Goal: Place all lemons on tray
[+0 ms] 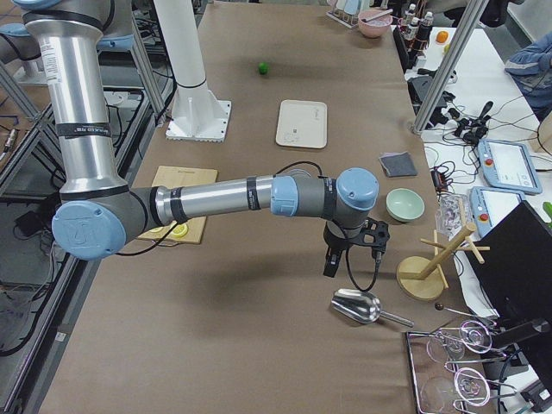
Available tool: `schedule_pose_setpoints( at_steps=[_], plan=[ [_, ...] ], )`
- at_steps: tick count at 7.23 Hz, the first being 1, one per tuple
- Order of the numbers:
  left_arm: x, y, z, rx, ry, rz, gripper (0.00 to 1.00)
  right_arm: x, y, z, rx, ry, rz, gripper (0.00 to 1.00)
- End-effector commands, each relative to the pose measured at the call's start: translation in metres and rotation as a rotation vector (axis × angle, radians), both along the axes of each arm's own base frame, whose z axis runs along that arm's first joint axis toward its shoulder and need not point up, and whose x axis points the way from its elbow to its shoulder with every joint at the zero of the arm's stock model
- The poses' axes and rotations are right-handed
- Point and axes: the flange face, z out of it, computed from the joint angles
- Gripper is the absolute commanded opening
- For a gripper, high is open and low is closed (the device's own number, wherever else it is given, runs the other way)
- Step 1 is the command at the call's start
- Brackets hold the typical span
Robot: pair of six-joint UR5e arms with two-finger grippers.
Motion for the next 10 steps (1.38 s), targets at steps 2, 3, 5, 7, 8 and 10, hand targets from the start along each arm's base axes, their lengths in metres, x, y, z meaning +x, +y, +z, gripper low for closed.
schedule_pose_setpoints(
  at_steps=[2, 3, 5, 7, 8, 10],
  plan=[
    [0.000, -0.001, 0.002, -0.003, 0.000, 0.000, 0.98, 0.004, 0.001, -0.005, 0.000, -0.016, 0.009, 1.00],
    [0.000, 0.000, 0.002, -0.005, 0.000, 0.000, 0.98, 0.002, 0.000, -0.006, -0.001, -0.021, 0.006, 1.00],
    [-0.001, -0.005, -0.002, 0.008, -0.019, -0.002, 0.98, -0.034, -0.002, -0.026, 0.025, -0.056, -0.051, 1.00],
    [-0.001, -0.004, -0.001, 0.005, -0.020, -0.002, 0.98, -0.088, -0.007, -0.056, 0.082, -0.064, -0.146, 1.00],
    [-0.001, -0.005, -0.003, 0.011, -0.019, -0.002, 0.98, -0.104, -0.013, -0.066, 0.099, -0.067, -0.174, 1.00],
    [0.000, -0.006, -0.003, 0.015, -0.024, 0.000, 0.98, -0.151, -0.030, -0.098, 0.149, -0.076, -0.248, 1.00]
  ],
)
